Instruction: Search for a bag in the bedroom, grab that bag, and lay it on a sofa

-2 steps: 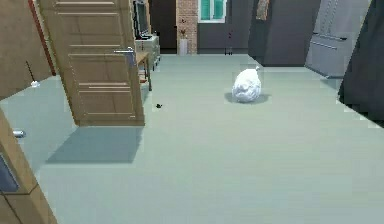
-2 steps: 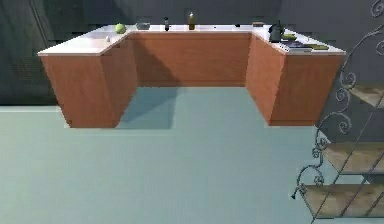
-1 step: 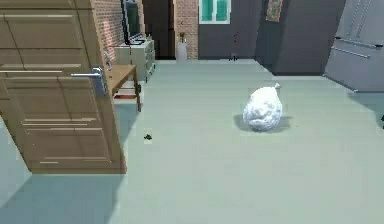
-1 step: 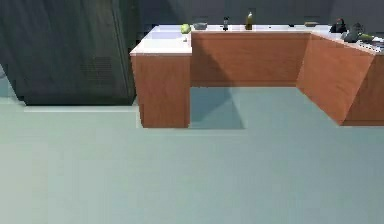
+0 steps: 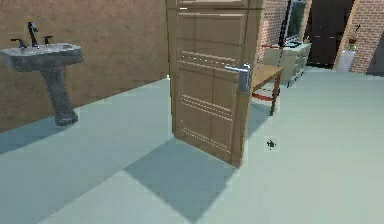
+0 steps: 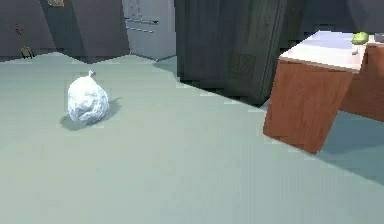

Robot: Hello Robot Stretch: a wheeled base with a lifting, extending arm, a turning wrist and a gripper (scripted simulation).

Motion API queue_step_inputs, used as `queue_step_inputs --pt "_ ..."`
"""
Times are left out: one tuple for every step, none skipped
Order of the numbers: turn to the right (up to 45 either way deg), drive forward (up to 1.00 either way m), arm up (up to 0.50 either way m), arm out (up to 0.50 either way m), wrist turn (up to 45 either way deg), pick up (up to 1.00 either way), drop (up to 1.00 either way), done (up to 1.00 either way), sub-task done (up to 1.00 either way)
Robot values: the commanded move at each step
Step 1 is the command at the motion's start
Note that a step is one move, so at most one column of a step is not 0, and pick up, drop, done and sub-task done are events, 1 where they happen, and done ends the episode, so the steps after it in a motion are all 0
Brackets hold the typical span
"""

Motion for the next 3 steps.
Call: queue_step_inputs --pt "0.0 0.45 0.00 0.00 0.0 0.00 0.00 0.00 0.00" --pt "-21.0 0.00 0.00 0.00 0.0 0.00 0.00 0.00 0.00" --pt "0.0 1.00 0.00 0.00 0.0 0.00 0.00 0.00 0.00"
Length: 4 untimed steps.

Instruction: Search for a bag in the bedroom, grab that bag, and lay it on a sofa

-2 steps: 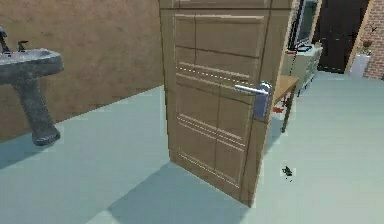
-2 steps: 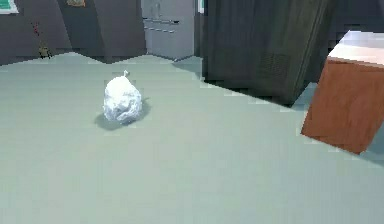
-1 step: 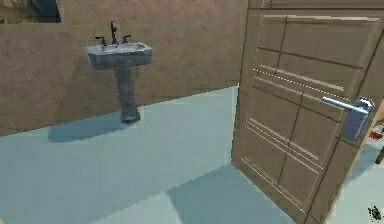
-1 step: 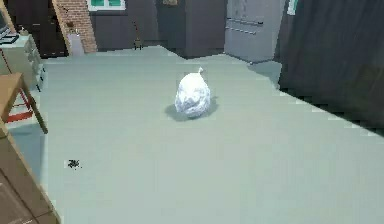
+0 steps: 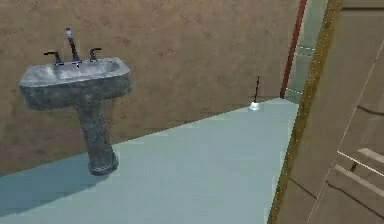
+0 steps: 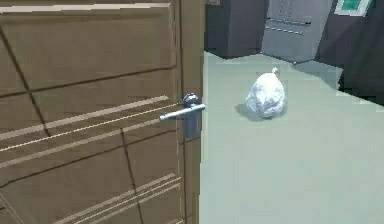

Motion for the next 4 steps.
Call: queue_step_inputs --pt "0.0 1.00 0.00 0.00 0.0 0.00 0.00 0.00 0.00" --pt "45.0 0.00 0.00 0.00 0.0 0.00 0.00 0.00 0.00" --pt "12.0 0.00 0.00 0.00 0.0 0.00 0.00 0.00 0.00" --pt "0.0 1.00 0.00 0.00 0.0 0.00 0.00 0.00 0.00"
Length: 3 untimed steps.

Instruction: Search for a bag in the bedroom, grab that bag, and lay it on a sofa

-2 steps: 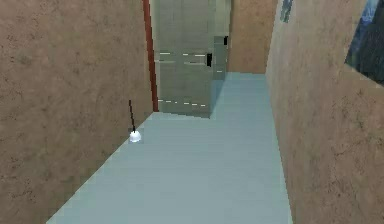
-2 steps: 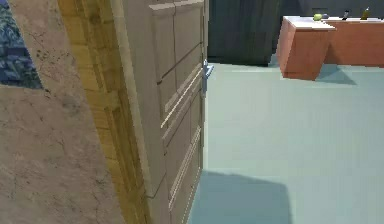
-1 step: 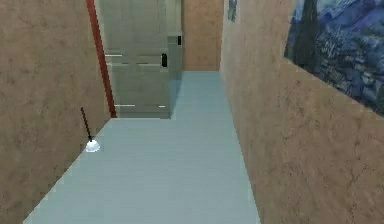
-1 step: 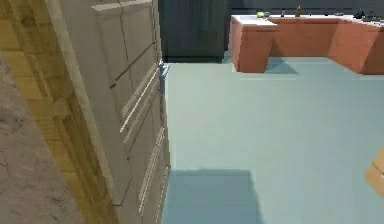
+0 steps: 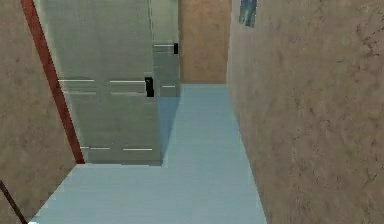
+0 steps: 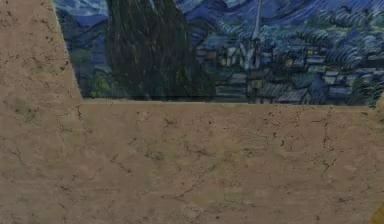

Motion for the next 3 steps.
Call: queue_step_inputs --pt "0.0 1.00 0.00 0.00 0.0 0.00 0.00 0.00 0.00" --pt "3.0 0.00 0.00 0.00 0.0 0.00 0.00 0.00 0.00" --pt "0.0 1.00 0.00 0.00 0.0 0.00 0.00 0.00 0.00"
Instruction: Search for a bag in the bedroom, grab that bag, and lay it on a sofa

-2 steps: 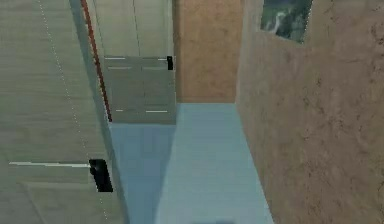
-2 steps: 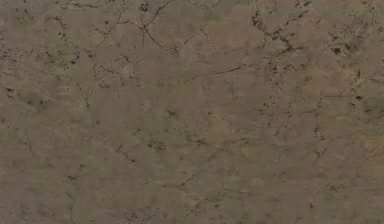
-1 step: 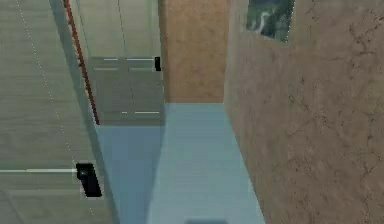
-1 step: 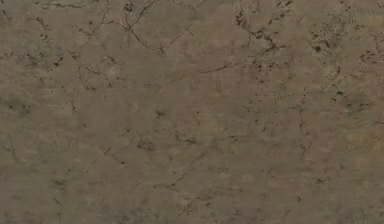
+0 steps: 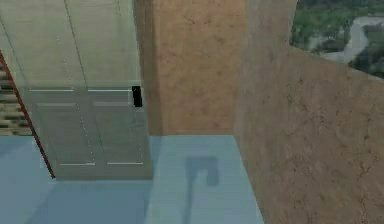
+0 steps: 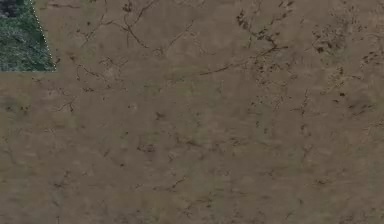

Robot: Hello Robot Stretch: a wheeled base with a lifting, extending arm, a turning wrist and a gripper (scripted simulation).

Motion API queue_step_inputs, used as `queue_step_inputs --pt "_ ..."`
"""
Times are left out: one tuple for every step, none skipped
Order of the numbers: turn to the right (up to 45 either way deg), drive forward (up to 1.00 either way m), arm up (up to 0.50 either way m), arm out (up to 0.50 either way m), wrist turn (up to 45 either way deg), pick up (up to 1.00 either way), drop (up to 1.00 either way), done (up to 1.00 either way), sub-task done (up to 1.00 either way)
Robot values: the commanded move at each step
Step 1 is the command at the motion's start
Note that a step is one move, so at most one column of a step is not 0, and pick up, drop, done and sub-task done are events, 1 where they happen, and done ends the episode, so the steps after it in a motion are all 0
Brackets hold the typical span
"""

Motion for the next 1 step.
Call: queue_step_inputs --pt "-45.0 0.00 0.00 0.00 0.0 0.00 0.00 0.00 0.00"
